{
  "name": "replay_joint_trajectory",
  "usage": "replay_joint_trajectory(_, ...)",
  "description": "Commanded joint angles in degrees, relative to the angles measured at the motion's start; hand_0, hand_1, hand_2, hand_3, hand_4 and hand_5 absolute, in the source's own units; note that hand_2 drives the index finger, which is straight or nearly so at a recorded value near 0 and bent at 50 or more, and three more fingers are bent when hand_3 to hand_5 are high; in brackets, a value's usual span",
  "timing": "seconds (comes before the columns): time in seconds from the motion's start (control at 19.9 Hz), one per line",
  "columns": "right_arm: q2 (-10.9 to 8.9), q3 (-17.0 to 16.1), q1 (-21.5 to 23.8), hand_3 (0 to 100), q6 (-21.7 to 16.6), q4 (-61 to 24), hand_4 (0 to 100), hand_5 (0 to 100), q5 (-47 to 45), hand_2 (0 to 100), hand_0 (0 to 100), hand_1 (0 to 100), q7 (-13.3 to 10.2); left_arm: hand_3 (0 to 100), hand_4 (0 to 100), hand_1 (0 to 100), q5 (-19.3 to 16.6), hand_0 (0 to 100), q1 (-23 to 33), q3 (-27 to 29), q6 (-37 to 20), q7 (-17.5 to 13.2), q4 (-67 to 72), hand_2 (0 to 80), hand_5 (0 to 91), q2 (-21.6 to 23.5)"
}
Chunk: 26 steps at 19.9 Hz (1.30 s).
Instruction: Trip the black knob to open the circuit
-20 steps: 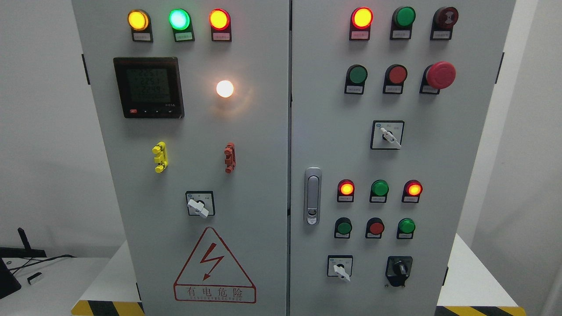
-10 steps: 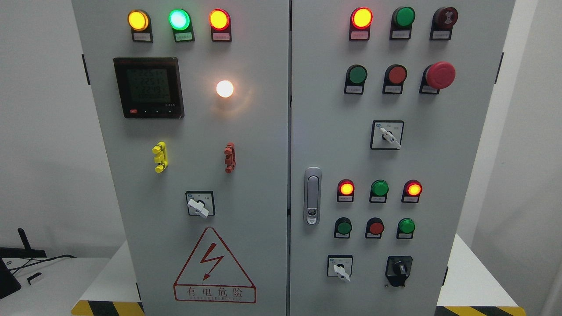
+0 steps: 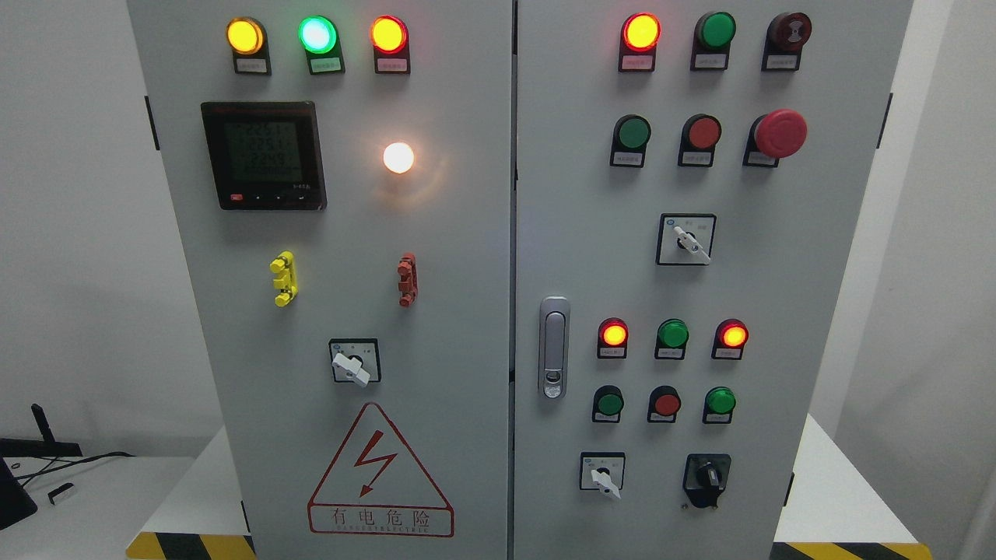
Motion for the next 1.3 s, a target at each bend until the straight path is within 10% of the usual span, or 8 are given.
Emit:
replay_joint_trajectory(0.0,-2.76,-3.92,8.27,29,-1.45,-37.52,31,30,-4.22,16,15,40,0.22,0,0,39,-1.76,12,0.0,0.0,0.02,0.03,0.0,0.0,0.0,0.01)
replay_joint_trajectory(0.3,-3.02,-4.97,11.45,33,-1.19,-52.66,34,34,-6.26,19,17,41,0.74,0,0,39,-1.76,12,0.0,0.0,0.02,0.03,0.0,0.0,0.0,0.01)
replay_joint_trajectory(0.6,-3.72,-7.78,4.78,36,1.53,-53.46,36,35,-8.27,21,19,42,0.22,0,0,39,-1.76,12,0.0,0.0,0.02,0.03,0.0,0.0,0.0,0.01)
replay_joint_trajectory(0.95,-11.19,-10.86,-2.43,36,7.59,-51.71,35,35,-17.06,20,20,41,-1.01,0,0,39,-1.76,12,0.0,0.0,0.02,0.03,0.0,0.0,0.0,0.01)
replay_joint_trajectory(1.25,-11.55,-13.15,-5.69,36,7.08,-54.51,36,36,-18.03,20,21,41,-1.01,0,0,39,-1.76,12,0.0,0.0,0.02,0.03,0.0,0.0,0.0,0.01)
